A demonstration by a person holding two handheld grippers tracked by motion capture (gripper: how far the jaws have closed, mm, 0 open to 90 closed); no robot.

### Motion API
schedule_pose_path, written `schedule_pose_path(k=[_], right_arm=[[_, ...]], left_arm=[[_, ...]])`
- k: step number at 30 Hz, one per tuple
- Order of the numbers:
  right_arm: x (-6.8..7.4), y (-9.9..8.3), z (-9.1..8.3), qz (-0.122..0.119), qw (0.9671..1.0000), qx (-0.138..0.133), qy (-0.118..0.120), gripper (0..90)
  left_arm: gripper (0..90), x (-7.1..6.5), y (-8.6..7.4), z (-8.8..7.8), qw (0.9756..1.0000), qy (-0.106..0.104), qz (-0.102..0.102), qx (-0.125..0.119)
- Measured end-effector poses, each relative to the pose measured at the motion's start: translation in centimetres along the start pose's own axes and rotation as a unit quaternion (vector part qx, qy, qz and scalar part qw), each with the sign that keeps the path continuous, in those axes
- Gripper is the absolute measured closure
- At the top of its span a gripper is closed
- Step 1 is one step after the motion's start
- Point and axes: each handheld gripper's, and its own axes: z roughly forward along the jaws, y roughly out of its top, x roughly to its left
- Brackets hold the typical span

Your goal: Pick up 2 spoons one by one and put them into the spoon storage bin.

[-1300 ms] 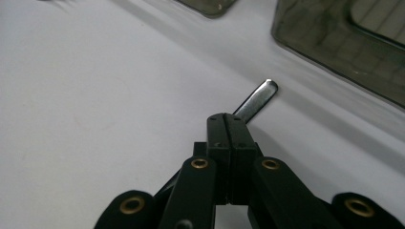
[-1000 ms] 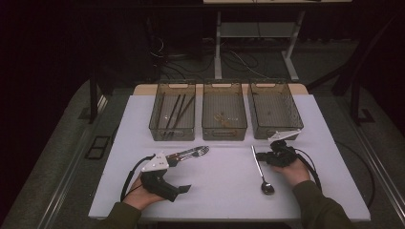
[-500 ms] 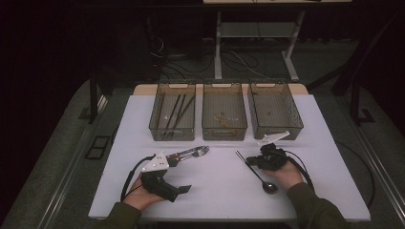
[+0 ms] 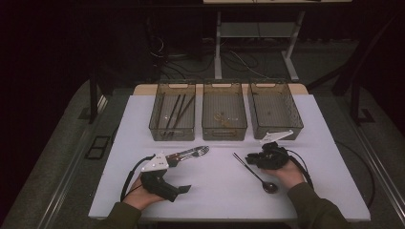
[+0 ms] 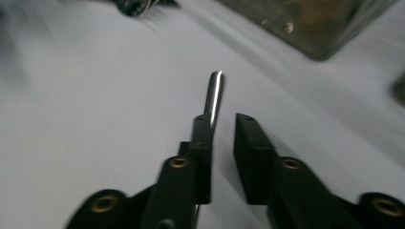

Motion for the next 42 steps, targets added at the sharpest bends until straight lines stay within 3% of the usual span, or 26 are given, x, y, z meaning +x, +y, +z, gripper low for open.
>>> schedule_pose_path(k=[4, 10, 19, 27, 42], right_arm=[[-0.2, -0.2, -1.2, 0.022, 0.9998, -0.001, -0.001, 57.6], [0.5, -1.0, -3.2, 0.012, 0.9999, -0.005, 0.007, 49.6], [1.2, -3.5, -5.2, 0.002, 1.0, 0.002, 0.003, 47.8], [1.8, -5.5, -6.1, -0.001, 0.9996, 0.027, -0.004, 47.7], [2.0, -6.6, -5.4, -0.003, 0.9984, 0.056, -0.005, 50.4]], left_arm=[[0.0, 0.0, 0.0, 0.0, 1.0, 0.001, -0.001, 0.0], [0.0, 0.0, -0.1, 0.2, 0.9999, 0.006, 0.009, 0.008], [0.0, 0.4, -0.1, 0.3, 0.9999, 0.009, 0.006, 0.003], [0.0, 0.3, -0.1, 0.3, 0.9999, 0.009, 0.01, 0.005], [0.0, 0.1, -0.1, 0.3, 0.9999, 0.009, 0.01, 0.006]])
